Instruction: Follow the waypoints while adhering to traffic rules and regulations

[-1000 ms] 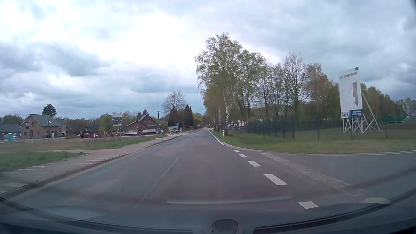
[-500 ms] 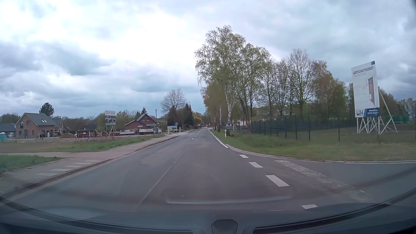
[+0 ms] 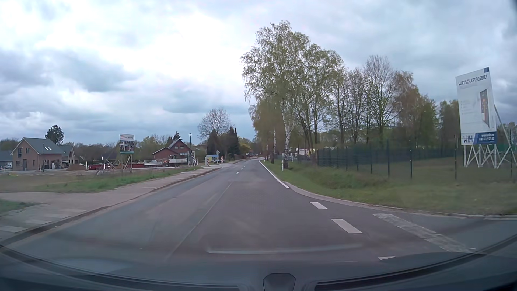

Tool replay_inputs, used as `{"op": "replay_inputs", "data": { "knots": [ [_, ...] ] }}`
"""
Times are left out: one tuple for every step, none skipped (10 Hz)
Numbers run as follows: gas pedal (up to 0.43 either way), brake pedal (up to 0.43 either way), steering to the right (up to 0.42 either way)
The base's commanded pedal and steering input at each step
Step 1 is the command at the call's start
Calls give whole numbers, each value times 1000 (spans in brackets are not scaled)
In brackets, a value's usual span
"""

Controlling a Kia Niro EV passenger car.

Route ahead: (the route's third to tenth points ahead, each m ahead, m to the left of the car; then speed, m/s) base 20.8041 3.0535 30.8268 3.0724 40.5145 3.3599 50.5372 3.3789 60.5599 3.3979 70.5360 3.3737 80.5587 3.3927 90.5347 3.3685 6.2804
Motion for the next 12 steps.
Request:
{"op": "replay_inputs", "data": {
  "knots": [
    [47, 0, -2],
    [47, 0, -2],
    [47, 0, -3],
    [47, 0, -3],
    [47, 0, -3],
    [47, 0, -5],
    [47, 0, -6],
    [47, 0, -5],
    [47, 0, -6],
    [47, 0, -6],
    [47, 0, -6],
    [47, 0, -6]
  ]
}}
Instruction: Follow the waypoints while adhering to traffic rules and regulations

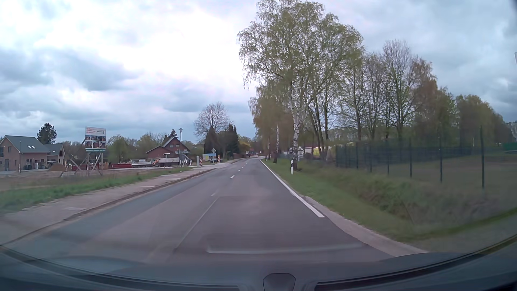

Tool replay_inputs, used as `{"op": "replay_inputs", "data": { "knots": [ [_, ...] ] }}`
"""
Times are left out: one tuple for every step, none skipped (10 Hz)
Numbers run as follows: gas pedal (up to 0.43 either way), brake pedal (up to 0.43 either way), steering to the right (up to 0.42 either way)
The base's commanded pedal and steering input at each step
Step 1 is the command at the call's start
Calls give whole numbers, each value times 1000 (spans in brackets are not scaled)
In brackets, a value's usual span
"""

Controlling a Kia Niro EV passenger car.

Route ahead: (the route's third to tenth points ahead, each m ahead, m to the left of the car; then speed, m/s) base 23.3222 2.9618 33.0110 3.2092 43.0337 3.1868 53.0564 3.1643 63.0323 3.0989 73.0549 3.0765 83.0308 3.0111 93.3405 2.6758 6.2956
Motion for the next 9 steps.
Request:
{"op": "replay_inputs", "data": {
  "knots": [
    [47, 0, -5],
    [47, 0, -6],
    [47, 0, -5],
    [47, 0, -5],
    [59, 0, -6],
    [59, 0, -6],
    [59, 0, -6],
    [67, 0, -5],
    [67, 0, -5]
  ]
}}
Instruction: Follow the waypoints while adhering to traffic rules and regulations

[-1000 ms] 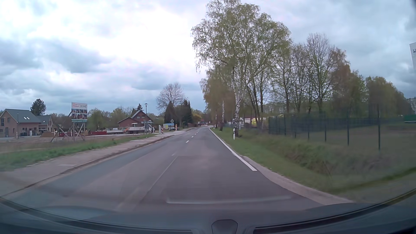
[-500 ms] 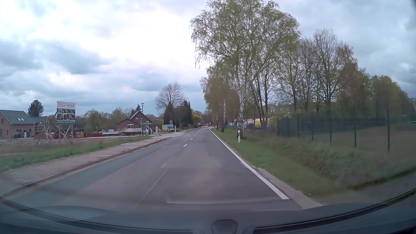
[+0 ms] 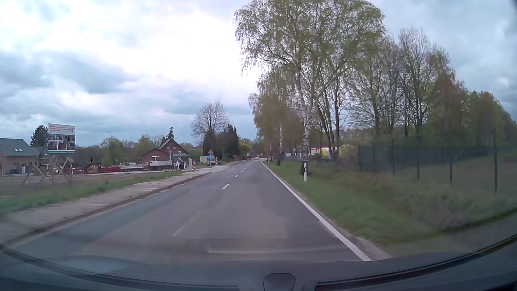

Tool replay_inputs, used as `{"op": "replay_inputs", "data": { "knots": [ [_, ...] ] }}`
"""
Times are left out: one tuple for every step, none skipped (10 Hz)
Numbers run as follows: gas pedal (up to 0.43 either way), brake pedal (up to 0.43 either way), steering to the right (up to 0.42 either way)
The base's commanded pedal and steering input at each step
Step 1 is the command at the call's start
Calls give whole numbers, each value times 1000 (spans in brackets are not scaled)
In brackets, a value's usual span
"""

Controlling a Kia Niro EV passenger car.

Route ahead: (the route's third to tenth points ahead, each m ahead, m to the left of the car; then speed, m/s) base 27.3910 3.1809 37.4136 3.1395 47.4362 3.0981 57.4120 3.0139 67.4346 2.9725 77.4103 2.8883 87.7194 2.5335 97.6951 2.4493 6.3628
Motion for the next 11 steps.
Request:
{"op": "replay_inputs", "data": {
  "knots": [
    [67, 0, -6],
    [67, 0, -6],
    [67, 0, -5],
    [67, 0, -5],
    [67, 0, -4],
    [67, 0, -3],
    [67, 0, -2],
    [67, 0, -1],
    [67, 0, -1],
    [67, 0, -1],
    [67, 0, -1]
  ]
}}
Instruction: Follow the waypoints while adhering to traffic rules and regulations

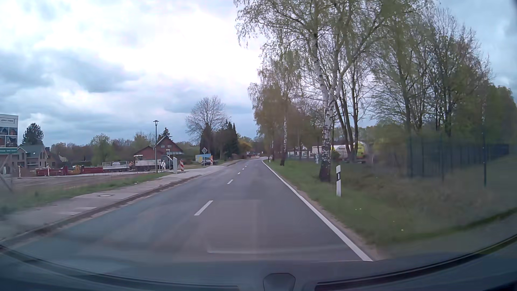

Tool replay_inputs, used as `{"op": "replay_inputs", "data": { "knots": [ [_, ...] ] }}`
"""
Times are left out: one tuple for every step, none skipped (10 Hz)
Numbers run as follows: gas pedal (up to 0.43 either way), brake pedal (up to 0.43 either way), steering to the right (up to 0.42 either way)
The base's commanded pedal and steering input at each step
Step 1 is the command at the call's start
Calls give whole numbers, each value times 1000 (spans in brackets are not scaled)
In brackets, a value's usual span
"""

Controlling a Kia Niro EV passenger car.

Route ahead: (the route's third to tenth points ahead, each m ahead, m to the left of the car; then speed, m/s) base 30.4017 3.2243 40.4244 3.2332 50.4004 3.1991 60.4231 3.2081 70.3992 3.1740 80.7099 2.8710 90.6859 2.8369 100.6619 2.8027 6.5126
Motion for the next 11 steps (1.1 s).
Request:
{"op": "replay_inputs", "data": {
  "knots": [
    [67, 0, -1],
    [67, 0, -1],
    [67, 0, -1],
    [67, 0, -1],
    [67, 0, -1],
    [67, 0, -1],
    [67, 0, -1],
    [67, 0, -1],
    [67, 0, -1],
    [67, 0, -1],
    [67, 0, -1]
  ]
}}
